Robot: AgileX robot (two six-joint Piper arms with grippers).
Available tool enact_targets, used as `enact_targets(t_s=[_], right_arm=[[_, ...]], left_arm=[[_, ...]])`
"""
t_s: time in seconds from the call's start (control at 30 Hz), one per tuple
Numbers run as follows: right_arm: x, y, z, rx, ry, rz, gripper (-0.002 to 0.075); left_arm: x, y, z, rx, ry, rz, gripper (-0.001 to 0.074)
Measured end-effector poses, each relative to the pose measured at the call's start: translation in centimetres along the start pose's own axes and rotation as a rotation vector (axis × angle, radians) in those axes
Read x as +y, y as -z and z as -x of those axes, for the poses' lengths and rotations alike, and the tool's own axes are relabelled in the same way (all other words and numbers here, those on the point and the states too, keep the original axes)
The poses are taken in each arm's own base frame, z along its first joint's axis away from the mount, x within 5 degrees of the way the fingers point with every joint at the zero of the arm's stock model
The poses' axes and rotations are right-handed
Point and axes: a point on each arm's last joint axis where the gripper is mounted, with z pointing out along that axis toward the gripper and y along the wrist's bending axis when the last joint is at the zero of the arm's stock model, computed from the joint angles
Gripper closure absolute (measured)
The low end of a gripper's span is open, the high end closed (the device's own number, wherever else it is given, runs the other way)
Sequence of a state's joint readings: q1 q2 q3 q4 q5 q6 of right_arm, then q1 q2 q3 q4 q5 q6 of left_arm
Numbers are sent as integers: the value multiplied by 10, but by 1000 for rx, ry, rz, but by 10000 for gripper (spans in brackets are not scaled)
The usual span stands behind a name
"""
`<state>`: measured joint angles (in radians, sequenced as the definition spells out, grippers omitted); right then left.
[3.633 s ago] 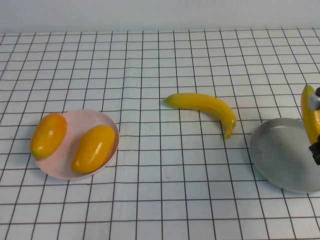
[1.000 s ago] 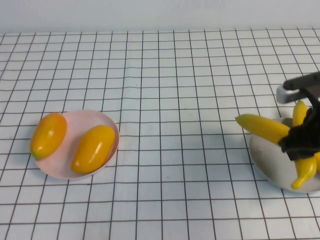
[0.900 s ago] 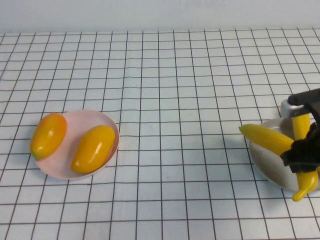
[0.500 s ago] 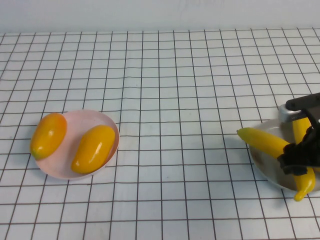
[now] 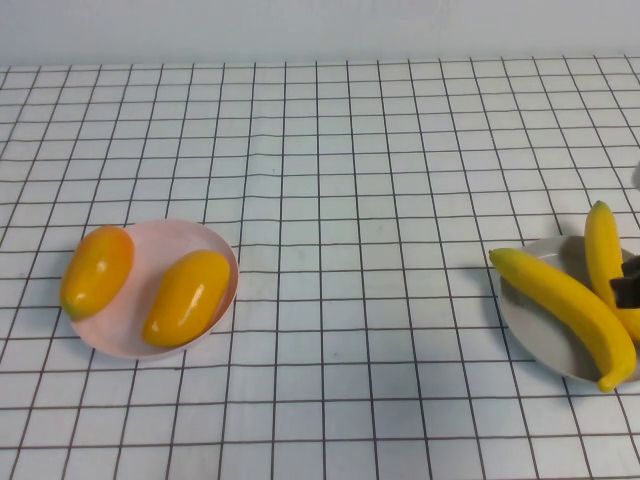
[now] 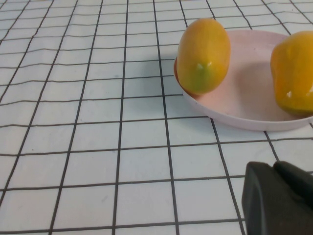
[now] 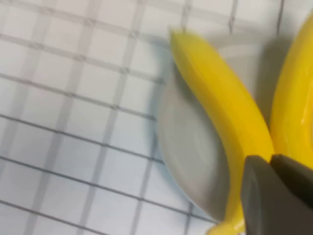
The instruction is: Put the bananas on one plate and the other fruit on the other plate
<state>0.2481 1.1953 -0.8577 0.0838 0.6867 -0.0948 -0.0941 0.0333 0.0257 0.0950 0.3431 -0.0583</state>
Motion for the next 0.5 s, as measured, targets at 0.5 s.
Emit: enact_targets(t_s=[0.5], right_arm=[[12, 125, -111, -602, 34, 2, 740]], left_arm=[[0, 0, 0, 0, 0, 0, 738]])
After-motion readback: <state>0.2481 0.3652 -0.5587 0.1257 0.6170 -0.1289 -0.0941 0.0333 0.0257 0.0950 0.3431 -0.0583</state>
